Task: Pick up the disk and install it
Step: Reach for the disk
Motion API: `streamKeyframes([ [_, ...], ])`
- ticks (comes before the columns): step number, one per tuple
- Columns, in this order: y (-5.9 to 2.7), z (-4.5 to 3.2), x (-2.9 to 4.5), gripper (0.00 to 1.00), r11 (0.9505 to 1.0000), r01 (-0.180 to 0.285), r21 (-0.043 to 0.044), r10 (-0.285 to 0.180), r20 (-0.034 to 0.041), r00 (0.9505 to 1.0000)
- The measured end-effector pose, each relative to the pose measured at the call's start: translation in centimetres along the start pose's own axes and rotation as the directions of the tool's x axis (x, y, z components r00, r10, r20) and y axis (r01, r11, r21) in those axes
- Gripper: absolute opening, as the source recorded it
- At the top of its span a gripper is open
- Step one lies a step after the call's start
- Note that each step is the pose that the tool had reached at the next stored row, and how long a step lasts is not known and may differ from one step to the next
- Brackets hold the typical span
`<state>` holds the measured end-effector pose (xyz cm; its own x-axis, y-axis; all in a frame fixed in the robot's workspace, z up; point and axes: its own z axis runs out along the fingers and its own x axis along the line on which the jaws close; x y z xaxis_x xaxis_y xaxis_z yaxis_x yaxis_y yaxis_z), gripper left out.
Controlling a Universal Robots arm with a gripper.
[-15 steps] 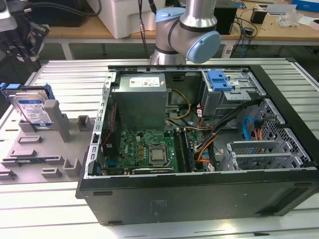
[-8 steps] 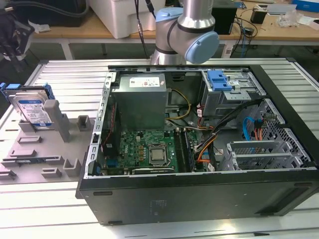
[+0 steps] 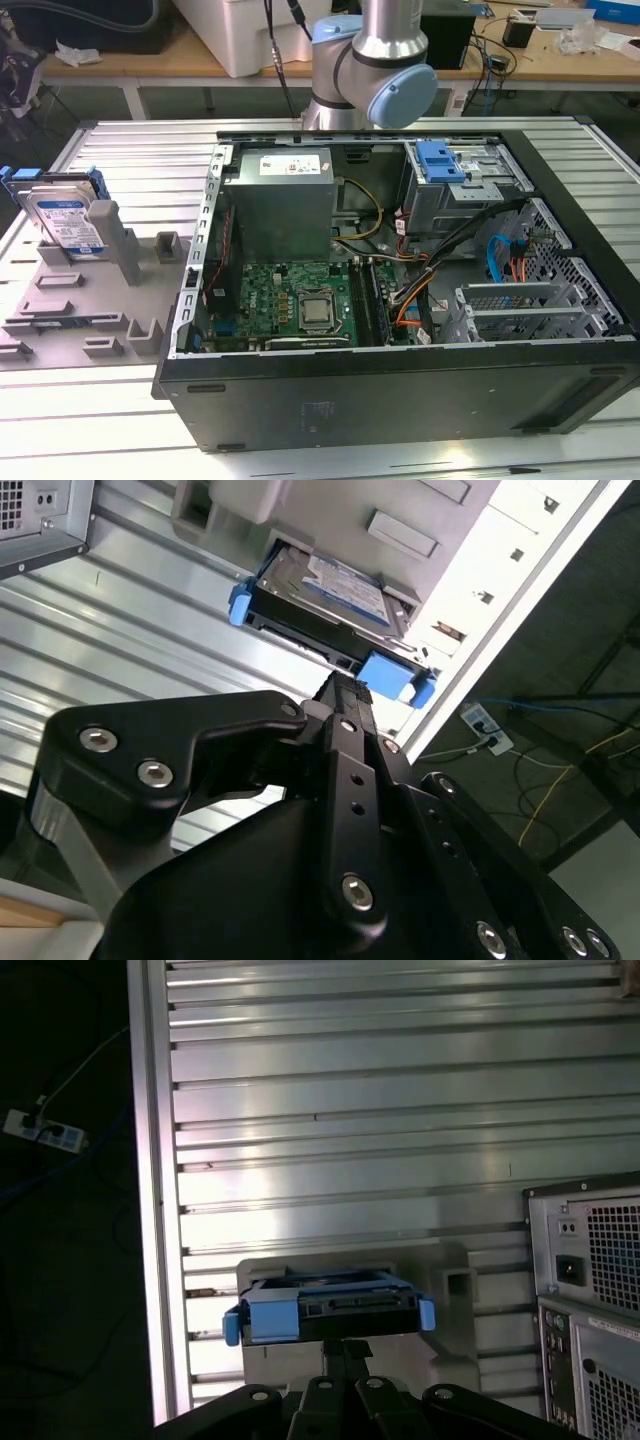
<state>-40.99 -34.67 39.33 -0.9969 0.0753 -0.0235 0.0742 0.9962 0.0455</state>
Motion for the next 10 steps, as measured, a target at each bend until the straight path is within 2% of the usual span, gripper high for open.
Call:
streamKeyframes([
  [10, 0.11, 0.00, 0.16, 0.11, 1.0000, 0.000, 0.0000, 0.000, 0.0000, 1.0000],
])
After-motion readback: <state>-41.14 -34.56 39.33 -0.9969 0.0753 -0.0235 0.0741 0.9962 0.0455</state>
